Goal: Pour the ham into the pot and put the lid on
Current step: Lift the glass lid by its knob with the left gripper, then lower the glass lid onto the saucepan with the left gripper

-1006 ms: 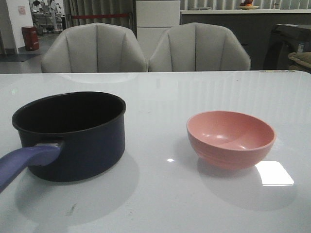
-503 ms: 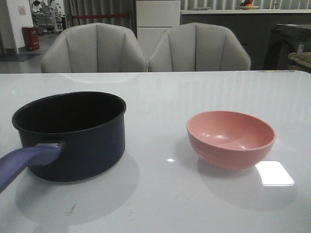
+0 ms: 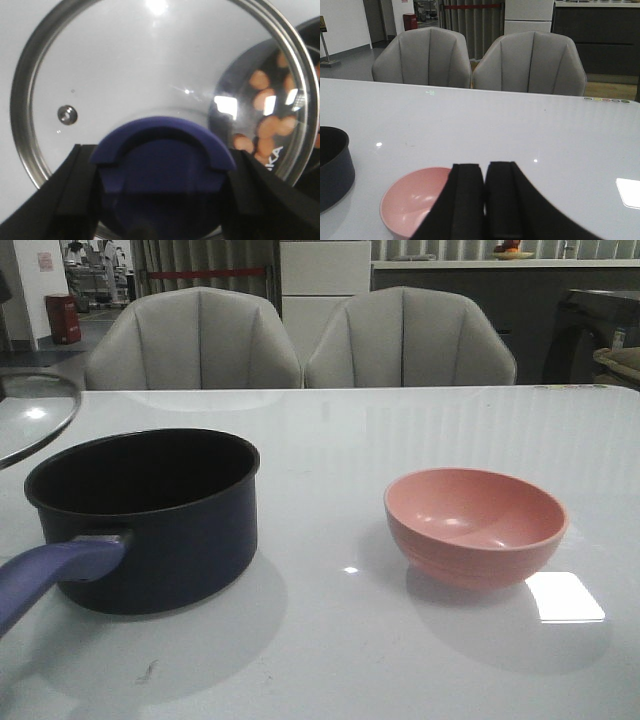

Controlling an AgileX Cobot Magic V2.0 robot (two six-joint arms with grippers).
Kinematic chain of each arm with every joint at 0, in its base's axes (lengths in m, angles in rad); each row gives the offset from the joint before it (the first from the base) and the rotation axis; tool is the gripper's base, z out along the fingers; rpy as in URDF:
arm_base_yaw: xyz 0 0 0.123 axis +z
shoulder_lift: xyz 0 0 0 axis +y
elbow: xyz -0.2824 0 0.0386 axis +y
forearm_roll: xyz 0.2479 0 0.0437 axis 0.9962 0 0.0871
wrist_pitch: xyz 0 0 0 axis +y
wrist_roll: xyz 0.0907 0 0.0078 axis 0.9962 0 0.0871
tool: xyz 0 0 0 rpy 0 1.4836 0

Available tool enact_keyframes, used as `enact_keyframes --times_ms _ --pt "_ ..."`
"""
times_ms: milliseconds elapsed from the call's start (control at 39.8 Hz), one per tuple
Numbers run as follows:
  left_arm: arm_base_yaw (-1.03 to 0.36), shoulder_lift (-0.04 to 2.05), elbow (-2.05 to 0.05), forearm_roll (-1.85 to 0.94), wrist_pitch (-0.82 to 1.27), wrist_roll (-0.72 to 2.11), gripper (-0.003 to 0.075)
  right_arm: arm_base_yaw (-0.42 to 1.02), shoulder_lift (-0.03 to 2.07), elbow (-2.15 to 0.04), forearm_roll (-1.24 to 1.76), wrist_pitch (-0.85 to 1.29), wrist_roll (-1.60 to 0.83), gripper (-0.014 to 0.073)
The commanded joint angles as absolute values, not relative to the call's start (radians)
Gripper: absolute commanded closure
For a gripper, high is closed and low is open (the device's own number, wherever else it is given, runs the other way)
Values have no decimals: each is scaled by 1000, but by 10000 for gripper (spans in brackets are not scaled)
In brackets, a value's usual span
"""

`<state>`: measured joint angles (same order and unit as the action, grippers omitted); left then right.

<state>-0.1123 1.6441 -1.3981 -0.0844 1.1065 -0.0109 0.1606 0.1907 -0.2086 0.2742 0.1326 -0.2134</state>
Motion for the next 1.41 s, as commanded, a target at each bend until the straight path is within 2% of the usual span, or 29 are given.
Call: enact_keyframes --times_ms 0,176,428,1384 --pt "-198 1592 -1471 -96 1102 0 607 160 200 -237 280 59 -221 442" --pt "-313 1628 -1529 -91 1125 0 607 160 200 -237 280 59 -221 442" --pt "-383 1748 -1659 -91 1288 0 607 160 200 -237 280 59 -221 442" --pt "-417 1788 -1654 -77 1288 0 607 160 200 -237 280 58 -221 442"
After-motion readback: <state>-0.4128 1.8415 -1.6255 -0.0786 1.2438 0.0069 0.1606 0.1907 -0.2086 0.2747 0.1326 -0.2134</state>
